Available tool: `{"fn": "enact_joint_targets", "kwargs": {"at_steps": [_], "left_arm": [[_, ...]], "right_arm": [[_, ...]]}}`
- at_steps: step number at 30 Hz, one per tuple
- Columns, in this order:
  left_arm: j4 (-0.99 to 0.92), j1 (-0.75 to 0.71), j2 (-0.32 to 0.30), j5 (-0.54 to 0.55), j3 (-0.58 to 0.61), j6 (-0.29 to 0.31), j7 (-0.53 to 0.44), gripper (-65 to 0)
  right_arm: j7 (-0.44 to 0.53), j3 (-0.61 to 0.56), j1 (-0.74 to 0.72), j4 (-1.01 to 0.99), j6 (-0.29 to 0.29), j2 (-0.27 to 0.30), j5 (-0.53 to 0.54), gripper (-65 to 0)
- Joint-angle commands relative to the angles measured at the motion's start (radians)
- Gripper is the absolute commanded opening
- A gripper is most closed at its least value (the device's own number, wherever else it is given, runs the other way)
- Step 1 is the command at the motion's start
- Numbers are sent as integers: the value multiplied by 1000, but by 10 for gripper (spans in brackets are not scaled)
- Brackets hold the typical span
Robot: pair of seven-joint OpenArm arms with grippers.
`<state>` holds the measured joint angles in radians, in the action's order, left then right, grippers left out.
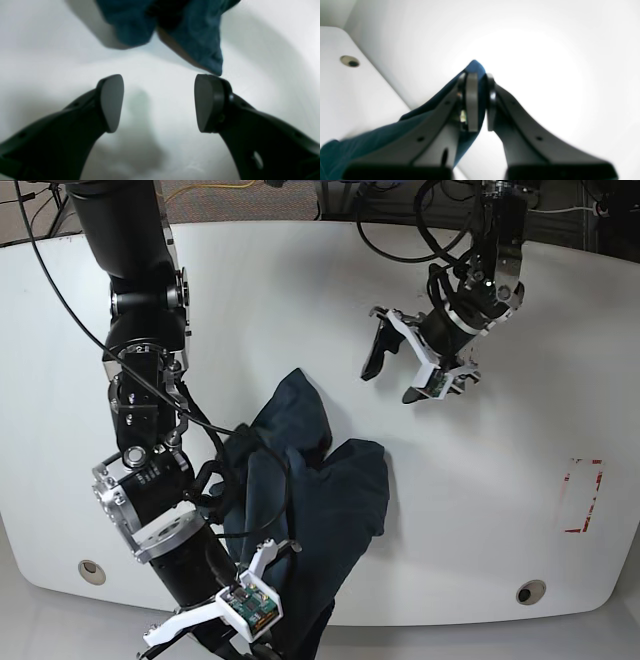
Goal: Layout the t-shirt on the table in an organized manner, then fold the t-shirt properly
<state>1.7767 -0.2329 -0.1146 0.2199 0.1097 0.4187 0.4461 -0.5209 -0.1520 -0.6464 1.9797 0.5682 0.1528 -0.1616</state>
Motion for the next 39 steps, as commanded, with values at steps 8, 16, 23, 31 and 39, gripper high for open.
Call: {"fn": "enact_joint_targets", "kwargs": {"at_steps": [8,16,23,31,39], "left_arm": [[-176,146,10,17,173,1,-25,-229],[-364,258,109,14,212,1,-28,-229],[-529,329,177,14,233,1,-135,-229],[-728,415,224,16,307,1,-192,-235],[-835,448,238,16,305,-2,-211,-460]], "right_arm": [[20,4,-74,16,-14,1,3,-648],[20,4,-94,20,-14,1,3,-648],[20,4,-108,23,-14,3,3,-648],[18,4,-114,23,-12,3,1,-648],[18,4,-115,25,-14,17,1,-648]]}}
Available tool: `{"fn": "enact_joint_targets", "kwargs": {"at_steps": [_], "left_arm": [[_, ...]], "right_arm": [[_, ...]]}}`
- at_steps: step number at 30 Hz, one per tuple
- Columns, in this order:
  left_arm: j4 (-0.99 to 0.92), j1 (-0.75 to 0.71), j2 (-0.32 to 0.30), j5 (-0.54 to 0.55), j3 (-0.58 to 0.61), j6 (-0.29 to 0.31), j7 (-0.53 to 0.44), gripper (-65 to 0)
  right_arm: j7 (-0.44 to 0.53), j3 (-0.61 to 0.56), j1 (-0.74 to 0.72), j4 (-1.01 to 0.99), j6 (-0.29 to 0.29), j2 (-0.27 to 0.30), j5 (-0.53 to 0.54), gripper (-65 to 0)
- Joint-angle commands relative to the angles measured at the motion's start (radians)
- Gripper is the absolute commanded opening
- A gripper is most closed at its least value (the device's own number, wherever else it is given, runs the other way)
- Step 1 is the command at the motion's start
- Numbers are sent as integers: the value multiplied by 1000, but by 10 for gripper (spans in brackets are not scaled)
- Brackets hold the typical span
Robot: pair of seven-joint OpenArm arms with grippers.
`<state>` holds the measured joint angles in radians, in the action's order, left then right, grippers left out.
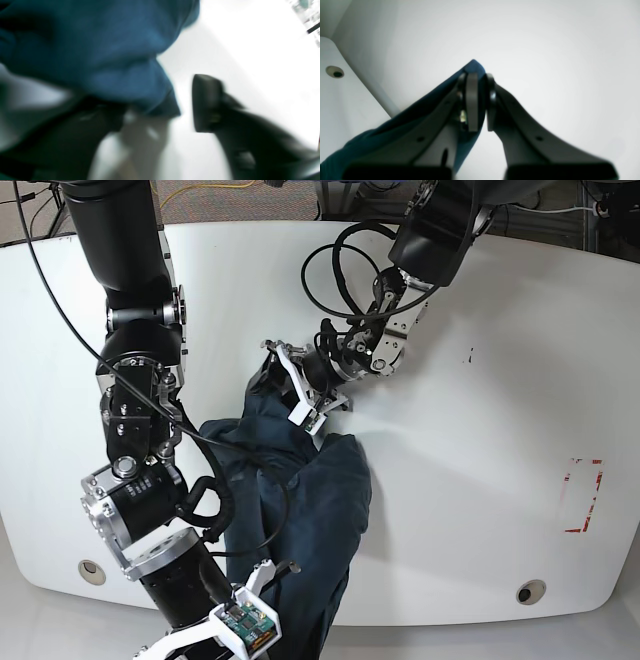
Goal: Layout the t-shirt on the table in an organized manner, then fold the t-shirt properly
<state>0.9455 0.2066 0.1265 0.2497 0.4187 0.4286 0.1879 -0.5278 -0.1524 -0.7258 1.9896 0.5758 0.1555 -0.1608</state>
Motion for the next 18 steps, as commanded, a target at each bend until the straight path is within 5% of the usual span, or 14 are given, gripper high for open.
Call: {"fn": "enact_joint_targets", "kwargs": {"at_steps": [1,4,18], "left_arm": [[-4,9,-3,-14,-5,-12,48,-489],[-3,7,-9,-13,-27,-12,54,-646],[139,-40,-130,-14,-235,-12,147,-650]], "right_arm": [[25,4,-36,15,-23,19,0,-648],[25,6,-36,12,-26,40,0,-648],[-55,161,-31,6,-9,74,8,-648]]}}
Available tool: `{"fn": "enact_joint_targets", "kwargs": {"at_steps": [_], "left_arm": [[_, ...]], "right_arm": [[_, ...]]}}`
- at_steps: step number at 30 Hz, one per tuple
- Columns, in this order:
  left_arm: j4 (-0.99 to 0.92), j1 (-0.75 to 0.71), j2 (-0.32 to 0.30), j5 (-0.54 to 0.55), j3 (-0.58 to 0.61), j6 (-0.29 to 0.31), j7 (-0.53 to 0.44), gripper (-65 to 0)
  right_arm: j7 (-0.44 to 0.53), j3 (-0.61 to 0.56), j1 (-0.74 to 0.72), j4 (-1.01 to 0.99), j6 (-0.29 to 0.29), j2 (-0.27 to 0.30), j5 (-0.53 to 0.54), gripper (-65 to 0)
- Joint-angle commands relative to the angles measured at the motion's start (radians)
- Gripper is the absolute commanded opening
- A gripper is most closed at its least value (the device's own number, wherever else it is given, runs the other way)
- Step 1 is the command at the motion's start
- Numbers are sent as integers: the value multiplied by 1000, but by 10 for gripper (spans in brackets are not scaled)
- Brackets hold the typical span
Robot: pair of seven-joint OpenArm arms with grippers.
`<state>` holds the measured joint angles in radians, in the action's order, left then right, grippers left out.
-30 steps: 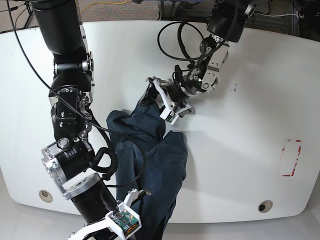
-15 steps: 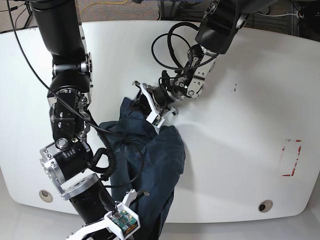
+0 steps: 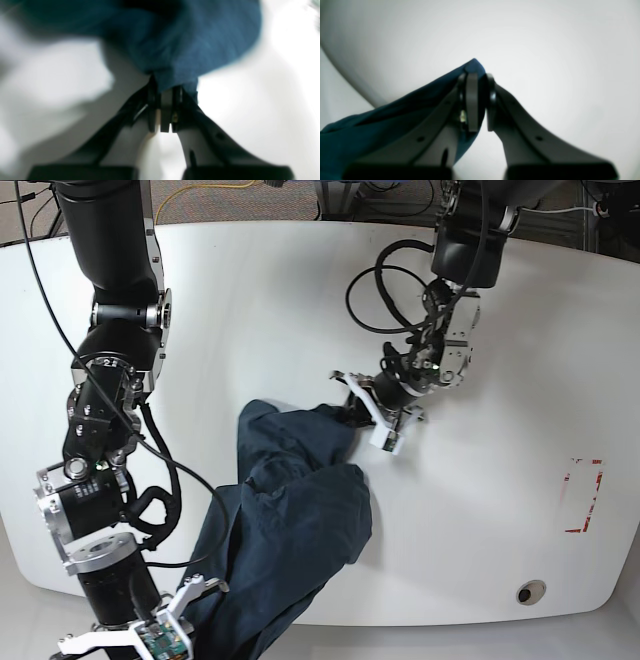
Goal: Layout the t-shirt on the table in an organized manner, then fold the t-shirt properly
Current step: 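Pull the grippers apart, stretching the shirt out across the table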
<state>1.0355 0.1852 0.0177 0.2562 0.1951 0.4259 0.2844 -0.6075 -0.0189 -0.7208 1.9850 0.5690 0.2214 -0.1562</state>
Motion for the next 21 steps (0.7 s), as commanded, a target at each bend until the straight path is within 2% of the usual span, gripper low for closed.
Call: {"fn": "enact_joint_targets", "kwargs": {"at_steps": [1,7,10,18,21], "left_arm": [[91,-31,-48,-21,-29,-8,74,-650],[282,-63,-114,-19,-87,-6,161,-650],[397,-86,-155,-19,-142,-6,221,-650],[633,-72,-226,-19,-296,-5,367,-650],[690,-37,-233,-19,-342,-5,416,-650]], "right_arm": [[24,47,-35,1,12,8,0,-648],[22,122,-36,-37,36,9,-1,-648],[22,153,-39,-77,36,32,2,-648],[24,162,-132,-241,33,62,-1,-648],[25,162,-164,-295,32,80,5,-648]]}}
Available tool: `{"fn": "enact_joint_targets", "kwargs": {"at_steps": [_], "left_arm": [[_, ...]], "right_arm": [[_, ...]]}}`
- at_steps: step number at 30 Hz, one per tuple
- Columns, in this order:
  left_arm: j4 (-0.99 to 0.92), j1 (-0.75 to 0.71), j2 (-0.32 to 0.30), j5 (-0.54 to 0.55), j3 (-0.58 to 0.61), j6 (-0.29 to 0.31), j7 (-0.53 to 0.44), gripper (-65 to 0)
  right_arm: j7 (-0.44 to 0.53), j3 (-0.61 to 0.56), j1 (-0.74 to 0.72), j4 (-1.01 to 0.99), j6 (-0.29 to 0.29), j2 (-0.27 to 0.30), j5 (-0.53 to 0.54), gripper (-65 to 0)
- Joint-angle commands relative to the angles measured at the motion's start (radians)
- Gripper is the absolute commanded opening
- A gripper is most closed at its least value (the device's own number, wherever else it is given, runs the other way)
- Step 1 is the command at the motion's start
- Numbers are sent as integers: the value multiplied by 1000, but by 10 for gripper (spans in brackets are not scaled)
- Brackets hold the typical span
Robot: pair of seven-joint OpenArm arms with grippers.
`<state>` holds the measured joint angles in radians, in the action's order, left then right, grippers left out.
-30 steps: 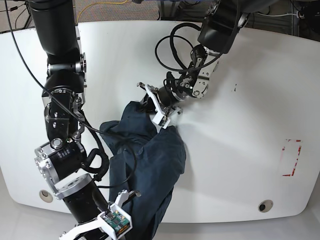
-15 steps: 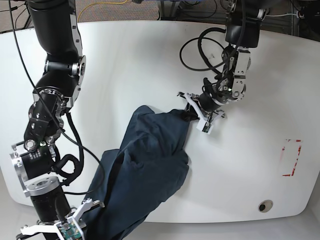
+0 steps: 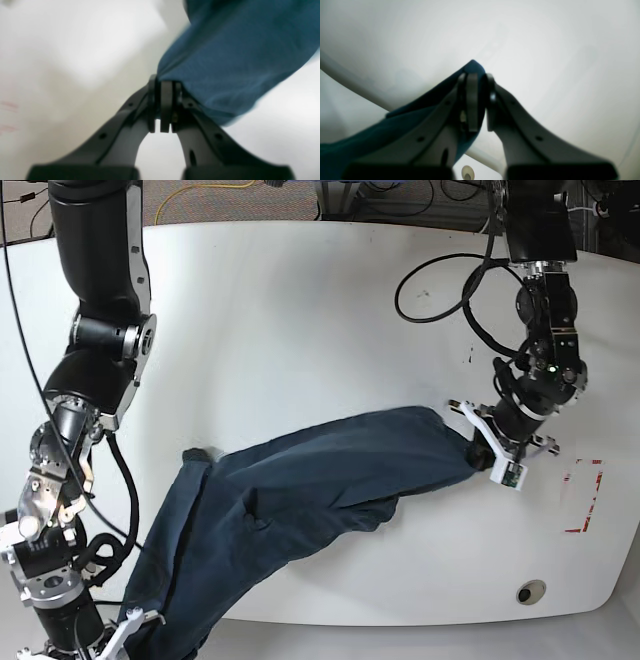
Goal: Layout the t-shirt on the table in an organized manner, then fold the t-shirt properly
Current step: 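Pull the grippers apart, stretching the shirt out across the table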
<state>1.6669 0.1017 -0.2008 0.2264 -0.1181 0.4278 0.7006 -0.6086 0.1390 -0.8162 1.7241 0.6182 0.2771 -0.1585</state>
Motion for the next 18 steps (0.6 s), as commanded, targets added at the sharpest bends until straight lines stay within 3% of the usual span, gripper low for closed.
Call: {"fn": "enact_joint_targets", "kwargs": {"at_steps": [1,12,18], "left_arm": [[83,63,-19,11,-50,-7,26,-650],[201,316,-79,11,-202,-2,232,-650],[200,467,-122,6,-254,61,304,-650]], "right_arm": [[26,4,-88,-62,-19,30,7,-648],[26,9,-274,-295,-21,35,7,-648],[25,73,-348,-393,-21,47,3,-648]]}}
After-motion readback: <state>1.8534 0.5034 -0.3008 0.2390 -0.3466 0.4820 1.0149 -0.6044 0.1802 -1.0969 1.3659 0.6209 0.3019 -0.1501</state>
